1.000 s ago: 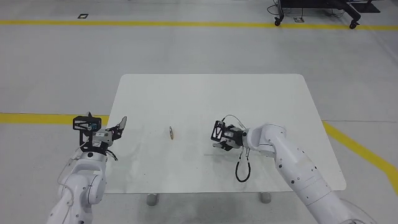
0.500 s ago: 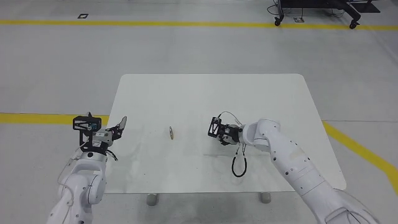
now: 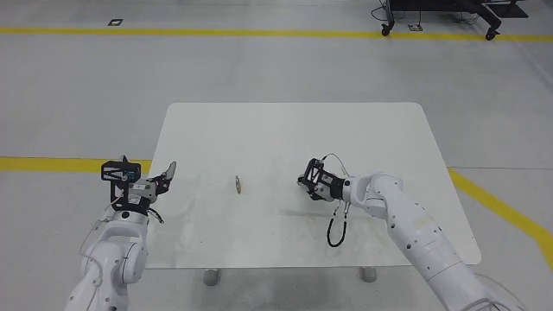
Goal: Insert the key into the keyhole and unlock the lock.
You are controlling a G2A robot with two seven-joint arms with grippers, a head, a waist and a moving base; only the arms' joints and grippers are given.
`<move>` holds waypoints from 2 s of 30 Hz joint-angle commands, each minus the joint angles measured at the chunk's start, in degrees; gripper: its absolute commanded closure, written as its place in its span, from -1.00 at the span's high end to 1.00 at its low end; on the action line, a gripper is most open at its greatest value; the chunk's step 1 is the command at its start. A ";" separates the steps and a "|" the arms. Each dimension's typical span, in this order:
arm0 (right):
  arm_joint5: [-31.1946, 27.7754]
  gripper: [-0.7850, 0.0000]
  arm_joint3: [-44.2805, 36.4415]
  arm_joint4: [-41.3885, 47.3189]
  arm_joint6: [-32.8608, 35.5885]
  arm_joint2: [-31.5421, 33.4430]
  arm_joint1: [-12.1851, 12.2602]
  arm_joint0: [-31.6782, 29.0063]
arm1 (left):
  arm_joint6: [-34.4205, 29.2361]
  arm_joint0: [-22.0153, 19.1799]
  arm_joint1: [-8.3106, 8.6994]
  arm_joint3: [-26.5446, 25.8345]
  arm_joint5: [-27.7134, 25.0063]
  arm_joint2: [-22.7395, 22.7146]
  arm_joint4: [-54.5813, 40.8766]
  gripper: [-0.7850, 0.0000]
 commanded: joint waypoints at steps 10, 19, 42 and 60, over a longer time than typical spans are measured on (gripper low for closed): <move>0.04 -1.00 -0.06 -0.06 1.34 -0.04 -0.01 0.05 | 0.00 0.00 0.00 0.00 0.00 0.00 0.00 1.00; 0.45 -1.00 5.77 3.26 -12.91 0.75 -0.33 0.26 | 0.00 0.00 0.00 0.00 0.00 0.00 0.00 1.00; -5.84 -1.00 29.50 3.40 -46.72 -7.38 -4.55 7.04 | 0.00 0.00 0.00 0.00 0.00 0.00 0.00 1.00; -9.18 -1.00 38.81 -2.87 -54.78 -9.44 -4.85 11.18 | -5.69 -7.46 -0.87 -5.15 -10.07 16.42 11.03 1.00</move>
